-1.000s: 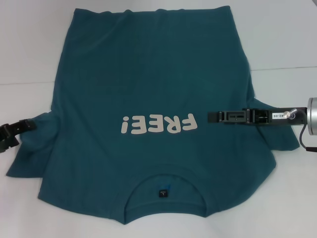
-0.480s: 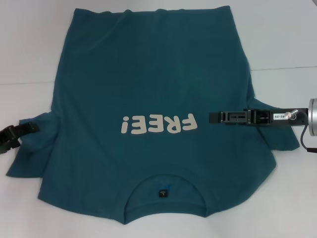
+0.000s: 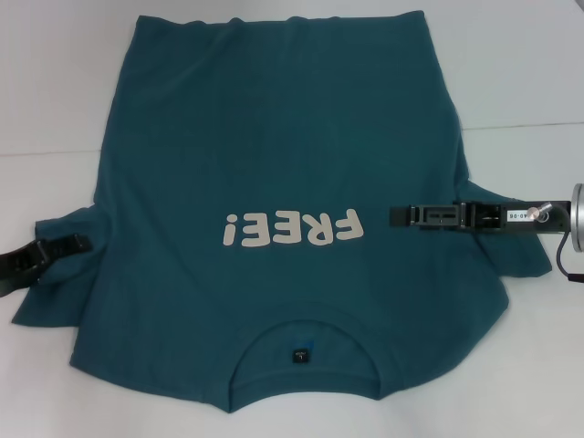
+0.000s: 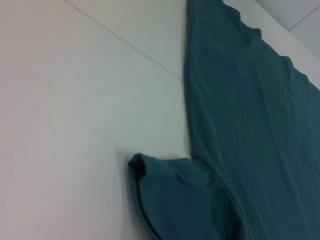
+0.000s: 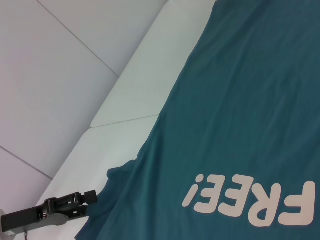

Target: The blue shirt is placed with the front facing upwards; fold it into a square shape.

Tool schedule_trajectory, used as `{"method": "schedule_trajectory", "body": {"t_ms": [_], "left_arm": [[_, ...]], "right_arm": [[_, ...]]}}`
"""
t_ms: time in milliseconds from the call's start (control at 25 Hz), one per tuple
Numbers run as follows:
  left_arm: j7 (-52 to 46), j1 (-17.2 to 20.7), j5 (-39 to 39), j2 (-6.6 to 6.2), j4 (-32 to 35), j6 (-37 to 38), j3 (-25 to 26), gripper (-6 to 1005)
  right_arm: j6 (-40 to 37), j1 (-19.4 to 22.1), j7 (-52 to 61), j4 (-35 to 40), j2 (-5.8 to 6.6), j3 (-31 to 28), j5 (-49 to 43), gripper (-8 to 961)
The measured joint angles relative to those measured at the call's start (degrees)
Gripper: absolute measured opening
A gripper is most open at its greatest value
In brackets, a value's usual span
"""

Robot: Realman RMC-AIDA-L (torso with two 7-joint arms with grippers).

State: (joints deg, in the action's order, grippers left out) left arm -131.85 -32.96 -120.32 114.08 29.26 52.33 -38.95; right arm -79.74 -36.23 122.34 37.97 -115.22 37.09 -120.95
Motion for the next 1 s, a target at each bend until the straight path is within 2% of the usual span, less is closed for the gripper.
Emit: {"method": "schedule_trajectory", "body": {"t_ms": [320,520,640,800,1000], "left_arm": [[-0.68,-0.65,-0.58,-0.01,0.0,-0.16,-0.26,842],[-7.55,-1.94,-8.3,-0.29,0.74,-1.42,-0.71,816],[-8.54,-1.95,-9.49,-0.03,1.68,-1.53,-0.83,777],[-8.37,-1.76,-8.82,0.18,2.15,-0.34,-0.49,624],[-7.26,-1.56,-5.81,-0.34,2.3,3.24,-0.25,404]], "right_arm": [[0.03,0.16,-0.01,0.0,0.0,-0.01,0.11,942],[0.03,0.15,0.0,0.0,0.04,-0.09,0.11,942],[0.03,0.24,-0.02,0.0,0.07,-0.15,0.16,941],[0.02,0.36,-0.02,0.0,0.09,-0.19,0.2,942],[0.02,0.39,-0.16,-0.02,0.09,-0.45,0.2,941]]}}
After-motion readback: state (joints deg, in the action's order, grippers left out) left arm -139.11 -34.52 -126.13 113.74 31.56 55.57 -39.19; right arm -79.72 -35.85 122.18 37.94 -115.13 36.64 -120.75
